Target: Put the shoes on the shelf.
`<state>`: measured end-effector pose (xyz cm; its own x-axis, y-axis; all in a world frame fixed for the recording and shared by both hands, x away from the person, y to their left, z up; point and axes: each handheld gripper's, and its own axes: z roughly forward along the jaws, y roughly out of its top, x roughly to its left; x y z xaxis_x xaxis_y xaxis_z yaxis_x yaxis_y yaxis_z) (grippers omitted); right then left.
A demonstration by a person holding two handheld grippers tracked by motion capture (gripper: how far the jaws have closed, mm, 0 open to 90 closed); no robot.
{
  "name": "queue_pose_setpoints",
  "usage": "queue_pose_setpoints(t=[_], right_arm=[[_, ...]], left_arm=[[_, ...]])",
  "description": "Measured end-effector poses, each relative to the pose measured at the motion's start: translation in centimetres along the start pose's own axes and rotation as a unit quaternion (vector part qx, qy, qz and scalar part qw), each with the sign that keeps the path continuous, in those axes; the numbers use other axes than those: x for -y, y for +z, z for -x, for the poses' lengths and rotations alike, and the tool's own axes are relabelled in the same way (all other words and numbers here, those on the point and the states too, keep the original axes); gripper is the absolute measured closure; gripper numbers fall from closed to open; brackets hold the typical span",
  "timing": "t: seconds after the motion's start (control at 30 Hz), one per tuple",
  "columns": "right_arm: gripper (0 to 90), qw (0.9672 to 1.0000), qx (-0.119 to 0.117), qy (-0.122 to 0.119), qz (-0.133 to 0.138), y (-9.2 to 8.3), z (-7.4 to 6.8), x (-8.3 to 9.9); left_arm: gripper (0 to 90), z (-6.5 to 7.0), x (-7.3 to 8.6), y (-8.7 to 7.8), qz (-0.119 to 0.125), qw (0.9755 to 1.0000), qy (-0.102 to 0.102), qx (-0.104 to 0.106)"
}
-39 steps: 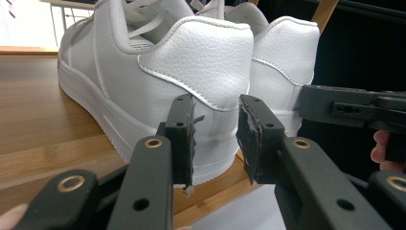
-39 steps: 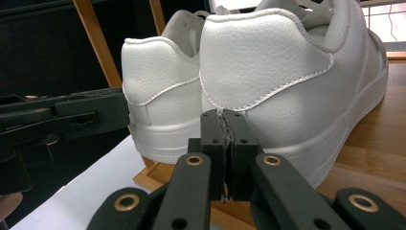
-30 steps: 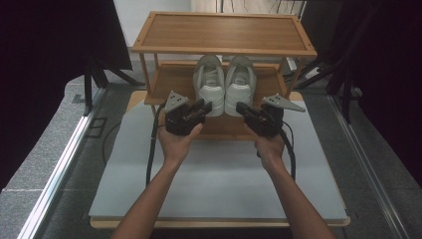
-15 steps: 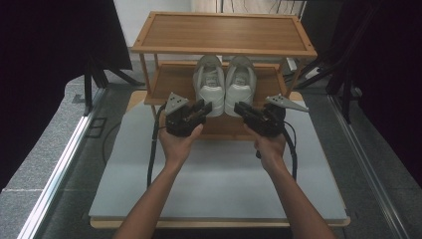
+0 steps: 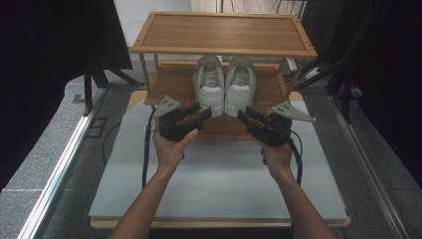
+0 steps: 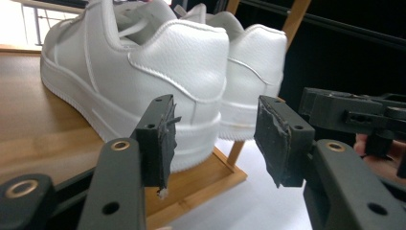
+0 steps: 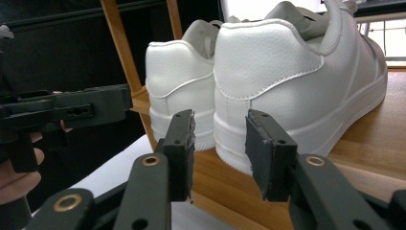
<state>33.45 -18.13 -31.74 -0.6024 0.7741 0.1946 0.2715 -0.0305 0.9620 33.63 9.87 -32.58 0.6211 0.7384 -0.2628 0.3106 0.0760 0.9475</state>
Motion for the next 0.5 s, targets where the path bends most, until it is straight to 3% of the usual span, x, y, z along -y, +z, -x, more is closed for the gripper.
queue_pose_setpoints(t=[0.27,0.5], right_arm=[[58.3,0.9997,-0.008,-0.023,0.006,-1.7,-0.4,1.6],[56.0,0.9996,-0.013,-0.024,0.011,-4.3,-0.4,4.9]], left_arm=[[44.3,0.1,2.1,-2.3,-0.010,0.9996,0.007,0.024],[41.2,-0.3,4.6,-4.6,-0.025,0.9990,0.005,0.036]])
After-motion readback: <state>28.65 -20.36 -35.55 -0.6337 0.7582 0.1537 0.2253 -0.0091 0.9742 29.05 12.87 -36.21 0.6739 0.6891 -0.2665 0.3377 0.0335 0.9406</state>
